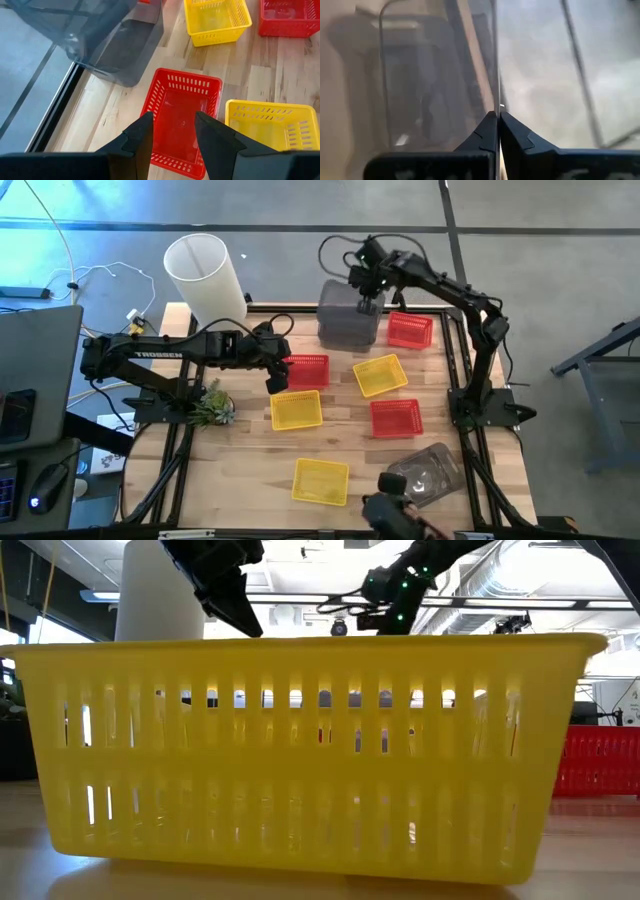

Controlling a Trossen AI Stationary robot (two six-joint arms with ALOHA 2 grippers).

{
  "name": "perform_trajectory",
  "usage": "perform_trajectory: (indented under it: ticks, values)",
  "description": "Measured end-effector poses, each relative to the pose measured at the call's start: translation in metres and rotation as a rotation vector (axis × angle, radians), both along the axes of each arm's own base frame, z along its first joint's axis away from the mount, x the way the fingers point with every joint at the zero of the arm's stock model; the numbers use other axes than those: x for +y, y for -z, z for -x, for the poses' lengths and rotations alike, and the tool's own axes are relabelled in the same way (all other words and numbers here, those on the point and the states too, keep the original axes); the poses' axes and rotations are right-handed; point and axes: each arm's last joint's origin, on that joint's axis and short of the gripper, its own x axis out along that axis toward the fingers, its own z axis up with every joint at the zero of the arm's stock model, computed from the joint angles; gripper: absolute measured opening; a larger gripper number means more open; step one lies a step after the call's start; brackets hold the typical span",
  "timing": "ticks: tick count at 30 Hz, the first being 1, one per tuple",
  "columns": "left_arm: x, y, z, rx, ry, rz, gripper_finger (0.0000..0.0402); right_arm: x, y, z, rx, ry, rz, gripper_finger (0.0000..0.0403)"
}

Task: Stack baskets by color
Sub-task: Stack the bottom left black bin on the top black bin

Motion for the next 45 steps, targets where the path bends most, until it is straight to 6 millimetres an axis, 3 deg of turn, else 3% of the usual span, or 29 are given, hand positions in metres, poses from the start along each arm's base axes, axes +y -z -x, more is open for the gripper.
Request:
perform_trajectory:
  ticks: [5, 10, 29, 45]
  values:
    - [0.0, 0.0, 0.0, -0.001, -0.001, 0.001, 0.0131, -0.018, -0.005, 0.021, -0.077, 0.005, -0.116, 0.0]
    - [0.0, 0.0, 0.0, -0.001, -0.001, 0.001, 0.0131, -0.027, 0.012, 0.033, -0.118, -0.031, -0.247, 0.0]
    - [0.0, 0.0, 0.0, -0.001, -0.001, 0.001, 0.0131, -0.022, 0.047, 0.005, -0.038, -0.162, -0.248, 0.0]
    - [0.0, 0.0, 0.0, 0.0, 0.001, 0.0, 0.0131, -0.028, 0.046, 0.002, -0.108, -0.139, -0.229, 0.0]
